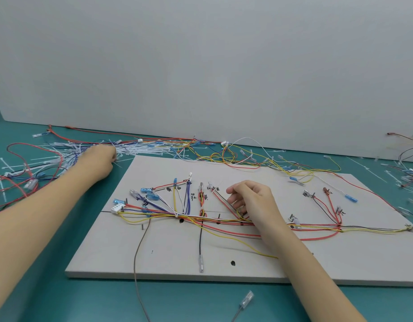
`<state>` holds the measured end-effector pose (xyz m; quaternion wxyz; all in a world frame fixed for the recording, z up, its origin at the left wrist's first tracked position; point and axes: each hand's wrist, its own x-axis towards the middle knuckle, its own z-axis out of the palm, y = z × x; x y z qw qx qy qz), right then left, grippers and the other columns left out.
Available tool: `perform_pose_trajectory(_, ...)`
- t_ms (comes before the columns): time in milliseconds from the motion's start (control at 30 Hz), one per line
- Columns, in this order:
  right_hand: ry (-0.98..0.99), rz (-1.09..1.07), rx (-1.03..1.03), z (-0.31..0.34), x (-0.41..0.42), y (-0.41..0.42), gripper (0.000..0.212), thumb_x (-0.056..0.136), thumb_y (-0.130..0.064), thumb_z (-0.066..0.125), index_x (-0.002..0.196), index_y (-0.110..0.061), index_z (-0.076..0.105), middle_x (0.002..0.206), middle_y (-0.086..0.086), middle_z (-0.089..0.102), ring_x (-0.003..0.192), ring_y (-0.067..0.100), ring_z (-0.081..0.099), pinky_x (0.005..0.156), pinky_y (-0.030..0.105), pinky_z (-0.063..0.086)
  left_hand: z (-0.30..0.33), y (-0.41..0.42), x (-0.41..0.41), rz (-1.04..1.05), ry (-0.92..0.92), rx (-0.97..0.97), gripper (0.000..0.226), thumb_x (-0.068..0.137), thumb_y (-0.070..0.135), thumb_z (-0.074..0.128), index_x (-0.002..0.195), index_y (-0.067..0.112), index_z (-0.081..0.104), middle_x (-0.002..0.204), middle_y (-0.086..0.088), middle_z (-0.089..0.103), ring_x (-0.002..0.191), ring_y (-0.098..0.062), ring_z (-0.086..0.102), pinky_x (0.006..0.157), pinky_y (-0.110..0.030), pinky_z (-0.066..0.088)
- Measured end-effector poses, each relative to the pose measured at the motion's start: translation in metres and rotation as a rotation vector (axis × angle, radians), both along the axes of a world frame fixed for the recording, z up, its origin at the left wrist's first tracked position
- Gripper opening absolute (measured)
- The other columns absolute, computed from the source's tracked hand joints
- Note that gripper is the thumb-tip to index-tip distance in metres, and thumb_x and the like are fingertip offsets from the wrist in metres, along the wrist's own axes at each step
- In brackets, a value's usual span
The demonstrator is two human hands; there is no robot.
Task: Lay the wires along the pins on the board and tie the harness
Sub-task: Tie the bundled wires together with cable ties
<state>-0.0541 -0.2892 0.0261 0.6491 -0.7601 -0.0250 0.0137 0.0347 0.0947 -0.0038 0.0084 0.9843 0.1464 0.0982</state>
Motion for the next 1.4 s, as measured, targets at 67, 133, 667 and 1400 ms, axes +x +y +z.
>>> perform_pose_trajectory(67,0.003,0.001,-0.001,0.0,0.0,0.0,0.022,0.092,-0.007,0.051,0.079,-0.005,0.069,0.065,0.005,0.063,0.049,0.006,0.05,0.043,0.013,0.038,-0.001,-0.004,-0.002,0.003,0.037,0.038,0.021,0.091,0.003,0.047,0.11,0.007,0.053,0.115,-0.021,0.057,0.107,-0.038,0.052,0.085,-0.042,0.046)
perform_pose_trajectory(133,0.003,0.003,-0.004,0.0,0.0,-0.001,0.022,0.091,-0.007,0.05,0.079,-0.005,0.069,0.065,0.004,0.063,0.049,0.006,0.051,0.044,0.013,0.038,-0.001,-0.006,-0.002,0.008,0.036,0.018,0.023,0.089,0.001,0.046,0.111,0.006,0.05,0.115,-0.023,0.054,0.107,-0.04,0.052,0.085,-0.044,0.045)
perform_pose_trajectory(667,0.012,0.019,0.006,0.001,0.0,-0.001,0.023,0.091,-0.008,0.051,0.077,-0.006,0.068,0.059,0.0,0.063,0.047,0.007,0.05,0.043,0.013,0.038,0.047,-0.107,-0.021,-0.412,-0.249,-0.406,0.016,0.095,0.0,0.049,0.094,0.012,0.06,0.095,-0.009,0.062,0.083,-0.023,0.053,0.072,-0.03,0.038)
perform_pose_trajectory(1400,0.025,0.007,0.014,0.005,-0.002,-0.003,0.022,0.091,-0.009,0.052,0.077,-0.007,0.069,0.062,0.003,0.063,0.048,0.007,0.05,0.042,0.016,0.038,0.037,-0.137,-0.045,-0.466,-0.254,-0.627,0.009,0.091,0.015,0.065,0.085,0.023,0.066,0.084,0.008,0.064,0.077,-0.007,0.056,0.065,-0.018,0.041)
